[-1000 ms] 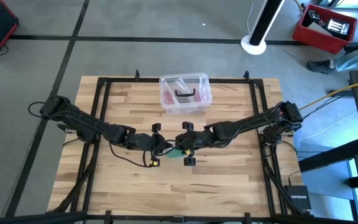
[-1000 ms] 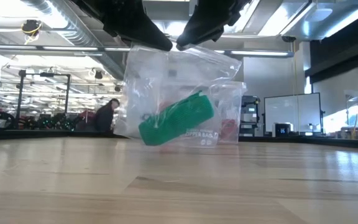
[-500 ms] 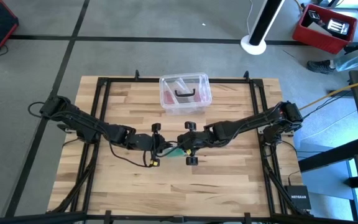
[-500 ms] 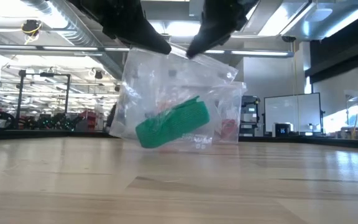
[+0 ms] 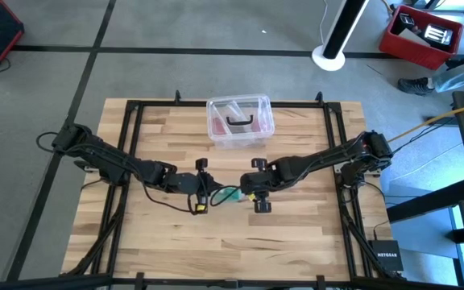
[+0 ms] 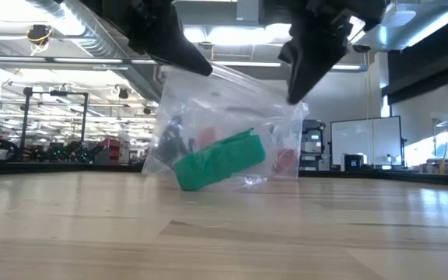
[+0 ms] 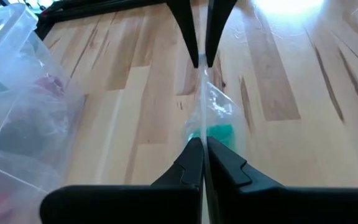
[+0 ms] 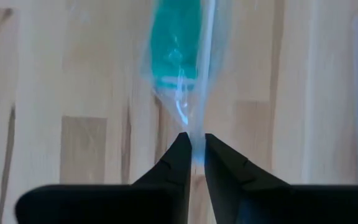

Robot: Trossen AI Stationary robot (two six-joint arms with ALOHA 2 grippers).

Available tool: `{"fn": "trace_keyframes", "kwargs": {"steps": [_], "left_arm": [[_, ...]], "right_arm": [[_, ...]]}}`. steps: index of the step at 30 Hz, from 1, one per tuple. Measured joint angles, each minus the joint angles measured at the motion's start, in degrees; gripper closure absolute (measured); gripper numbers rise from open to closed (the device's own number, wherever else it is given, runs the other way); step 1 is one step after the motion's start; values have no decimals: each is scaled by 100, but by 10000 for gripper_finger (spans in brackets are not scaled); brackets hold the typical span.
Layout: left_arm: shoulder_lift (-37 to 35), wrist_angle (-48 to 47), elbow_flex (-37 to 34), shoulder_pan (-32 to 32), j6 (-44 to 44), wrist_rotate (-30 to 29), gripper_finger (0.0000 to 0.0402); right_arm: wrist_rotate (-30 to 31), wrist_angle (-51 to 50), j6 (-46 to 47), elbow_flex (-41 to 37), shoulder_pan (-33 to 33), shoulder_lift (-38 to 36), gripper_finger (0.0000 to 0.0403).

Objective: Roll bandage
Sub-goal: Close the transparent zip lock bag, then remove the transparent bin lid

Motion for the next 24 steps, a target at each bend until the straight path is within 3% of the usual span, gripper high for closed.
{"fn": "trace_keyframes", "kwargs": {"steps": [9,13,17,20,24], "left_arm": [[-32,41,80,65,-11,-63,383],[-180,-285,483,67,-162,-68,338],[-387,-1322,997,47,-422,-63,285],[-663,-2011,1213,95,-454,-83,259],[-1040,-2175,1004,343,-297,-296,246]], "right_arm": [[130,-526,105,327,2,9,345],[513,-1255,102,867,2,-34,299],[627,-1332,-151,825,2,-489,239],[835,-1132,-519,553,-62,-971,200],[1172,-58,-1044,-105,-426,-1670,171]]}}
